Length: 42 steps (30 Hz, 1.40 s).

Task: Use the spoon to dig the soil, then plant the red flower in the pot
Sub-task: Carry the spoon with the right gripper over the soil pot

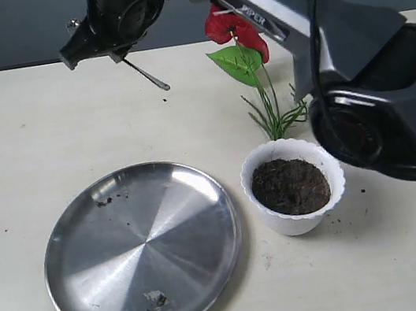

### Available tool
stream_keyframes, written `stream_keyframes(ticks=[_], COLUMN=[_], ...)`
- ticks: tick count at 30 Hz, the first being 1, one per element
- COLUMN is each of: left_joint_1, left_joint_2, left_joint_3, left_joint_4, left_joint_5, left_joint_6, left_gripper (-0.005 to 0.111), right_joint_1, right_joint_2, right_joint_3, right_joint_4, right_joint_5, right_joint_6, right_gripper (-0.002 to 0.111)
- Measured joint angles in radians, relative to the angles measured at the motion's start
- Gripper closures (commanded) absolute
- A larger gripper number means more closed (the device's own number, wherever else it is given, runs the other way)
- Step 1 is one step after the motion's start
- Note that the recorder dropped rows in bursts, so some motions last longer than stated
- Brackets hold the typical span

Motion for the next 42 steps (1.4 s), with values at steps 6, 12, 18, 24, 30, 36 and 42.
stream_keyframes(ticks=[6, 12, 18, 24, 30, 36, 42], left_joint_1=[0.0, 0.0, 0.0, 0.0, 0.0, 0.0, 0.0], left_joint_2=[0.0, 0.0, 0.0, 0.0, 0.0, 0.0, 0.0], left_joint_3=[0.0, 0.0, 0.0, 0.0, 0.0, 0.0, 0.0], left_joint_4=[0.0, 0.0, 0.0, 0.0, 0.0, 0.0, 0.0], left_joint_5=[0.0, 0.0, 0.0, 0.0, 0.0, 0.0, 0.0], left_joint_6=[0.0, 0.0, 0.0, 0.0, 0.0, 0.0, 0.0], left_gripper=[0.106, 0.106, 0.106, 0.106, 0.106, 0.106, 0.106], right_joint_1=[0.023, 0.025, 0.025, 0.025, 0.025, 0.025, 0.038], right_joint_2=[-0.196, -0.51, -0.889, -1.131, -1.168, -1.148, -1.071], right_joint_3=[0.295, 0.778, 1.216, 1.425, 1.471, 1.471, 1.471], right_joint_4=[-0.029, -0.092, -0.304, -0.512, -0.615, -0.709, -0.848], right_joint_5=[-0.002, -0.003, 0.01, 0.013, 0.011, 0.002, -0.012], right_joint_6=[-0.005, 0.011, 0.088, -0.007, -0.218, -0.445, -0.69], right_gripper=[0.109, 0.109, 0.109, 0.109, 0.109, 0.109, 0.109])
